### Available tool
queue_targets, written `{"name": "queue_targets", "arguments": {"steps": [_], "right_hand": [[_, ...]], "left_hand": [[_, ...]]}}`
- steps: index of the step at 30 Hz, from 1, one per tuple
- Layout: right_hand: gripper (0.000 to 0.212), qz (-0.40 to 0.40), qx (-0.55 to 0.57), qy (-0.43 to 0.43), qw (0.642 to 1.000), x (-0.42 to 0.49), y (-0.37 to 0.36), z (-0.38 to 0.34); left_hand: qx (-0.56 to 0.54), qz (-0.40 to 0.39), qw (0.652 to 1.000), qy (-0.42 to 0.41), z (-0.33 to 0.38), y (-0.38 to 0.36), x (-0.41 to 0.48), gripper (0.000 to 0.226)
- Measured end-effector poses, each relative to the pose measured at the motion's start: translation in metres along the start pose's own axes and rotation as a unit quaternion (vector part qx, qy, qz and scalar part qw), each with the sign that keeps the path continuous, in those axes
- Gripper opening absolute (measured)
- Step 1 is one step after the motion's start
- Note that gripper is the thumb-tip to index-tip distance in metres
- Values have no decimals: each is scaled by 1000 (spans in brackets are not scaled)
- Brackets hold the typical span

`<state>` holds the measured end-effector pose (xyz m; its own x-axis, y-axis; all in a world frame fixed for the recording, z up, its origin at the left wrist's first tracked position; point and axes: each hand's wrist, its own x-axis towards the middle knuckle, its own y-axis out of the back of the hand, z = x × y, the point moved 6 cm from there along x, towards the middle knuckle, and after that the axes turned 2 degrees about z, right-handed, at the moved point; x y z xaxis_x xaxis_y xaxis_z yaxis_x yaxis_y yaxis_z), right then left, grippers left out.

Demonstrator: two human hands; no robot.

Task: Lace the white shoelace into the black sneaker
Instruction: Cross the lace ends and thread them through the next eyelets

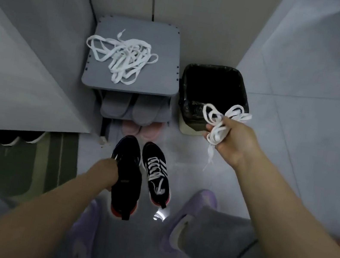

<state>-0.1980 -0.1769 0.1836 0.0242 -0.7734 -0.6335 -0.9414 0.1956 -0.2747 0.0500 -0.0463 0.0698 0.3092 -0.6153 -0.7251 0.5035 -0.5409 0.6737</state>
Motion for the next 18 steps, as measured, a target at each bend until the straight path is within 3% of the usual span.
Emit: {"name": "queue_targets", "arguments": {"steps": [3,7,9,13,18], "right_hand": [[29,-4,38,-16,999,42,-5,-15],[22,-25,180,-2,983,105,-14,-34],[22,-1,149,23,989,129,-13,-36],[42,63,59,3,996,154,2,-10],[48,16,-30,-40,999,145,15,39]], "left_hand": [[58,-38,997,-20,-15,-43,45,29],[-2,-33,999,-8,-28,-72,83,28],[-61,-25,998,5,-32,-83,101,32],[-125,-33,991,19,-29,-96,115,41],[-96,-54,992,55,-44,-115,120,41]]}}
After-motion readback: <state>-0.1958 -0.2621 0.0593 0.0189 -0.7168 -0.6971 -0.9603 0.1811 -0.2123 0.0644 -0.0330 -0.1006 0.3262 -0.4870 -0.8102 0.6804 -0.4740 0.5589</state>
